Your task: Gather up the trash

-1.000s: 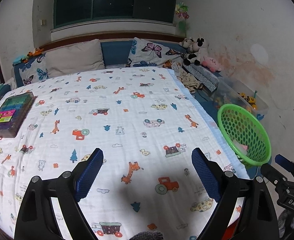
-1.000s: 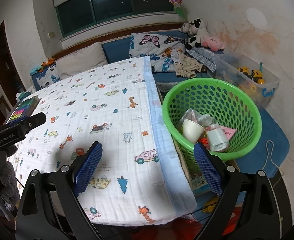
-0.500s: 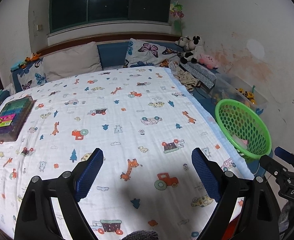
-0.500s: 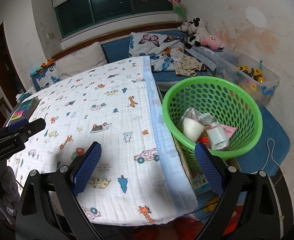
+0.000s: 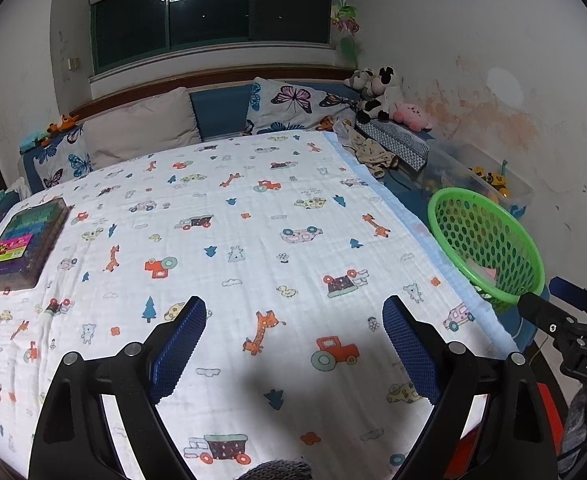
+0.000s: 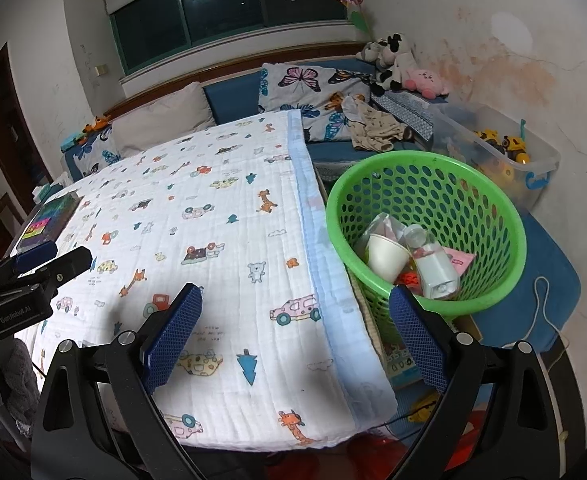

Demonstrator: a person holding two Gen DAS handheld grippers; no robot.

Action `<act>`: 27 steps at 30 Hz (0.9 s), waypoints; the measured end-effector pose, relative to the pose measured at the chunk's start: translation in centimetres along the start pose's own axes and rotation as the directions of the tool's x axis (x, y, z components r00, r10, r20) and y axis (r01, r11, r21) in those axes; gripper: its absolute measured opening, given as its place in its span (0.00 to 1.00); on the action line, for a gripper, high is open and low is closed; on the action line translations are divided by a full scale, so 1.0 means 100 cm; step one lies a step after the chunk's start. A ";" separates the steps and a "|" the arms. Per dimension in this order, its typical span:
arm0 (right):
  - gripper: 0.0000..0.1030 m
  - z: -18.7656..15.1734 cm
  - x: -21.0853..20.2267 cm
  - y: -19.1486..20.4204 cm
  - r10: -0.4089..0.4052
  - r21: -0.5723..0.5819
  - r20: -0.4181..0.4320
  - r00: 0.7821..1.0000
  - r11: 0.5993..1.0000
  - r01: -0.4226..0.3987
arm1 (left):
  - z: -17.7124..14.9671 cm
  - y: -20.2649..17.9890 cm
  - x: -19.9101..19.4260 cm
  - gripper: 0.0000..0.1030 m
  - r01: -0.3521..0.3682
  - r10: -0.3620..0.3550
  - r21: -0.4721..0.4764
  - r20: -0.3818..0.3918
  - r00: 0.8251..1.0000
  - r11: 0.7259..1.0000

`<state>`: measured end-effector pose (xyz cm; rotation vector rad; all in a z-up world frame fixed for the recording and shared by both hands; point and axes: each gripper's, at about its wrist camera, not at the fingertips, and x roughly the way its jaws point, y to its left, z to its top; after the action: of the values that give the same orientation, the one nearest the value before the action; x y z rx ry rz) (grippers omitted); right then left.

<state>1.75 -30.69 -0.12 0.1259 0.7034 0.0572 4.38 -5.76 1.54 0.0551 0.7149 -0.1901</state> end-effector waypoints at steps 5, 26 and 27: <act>0.92 -0.002 0.002 0.003 0.002 -0.003 -0.005 1.000 1.000 -0.002 | -0.001 -0.001 -0.001 0.84 -0.005 0.005 0.007 0.001 1.000 1.000; 0.92 -0.002 0.004 0.002 0.005 0.002 -0.010 1.000 1.000 -0.005 | -0.003 0.001 -0.001 0.84 -0.010 0.010 0.012 0.002 1.000 1.000; 0.92 -0.003 0.004 0.002 0.004 0.002 -0.009 1.000 1.000 -0.004 | -0.003 0.001 -0.001 0.84 -0.012 0.012 0.012 0.003 1.000 1.000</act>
<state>1.87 -30.41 -0.55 0.1284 0.7127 0.0608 4.07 -5.64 1.37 0.0705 0.7108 -0.1833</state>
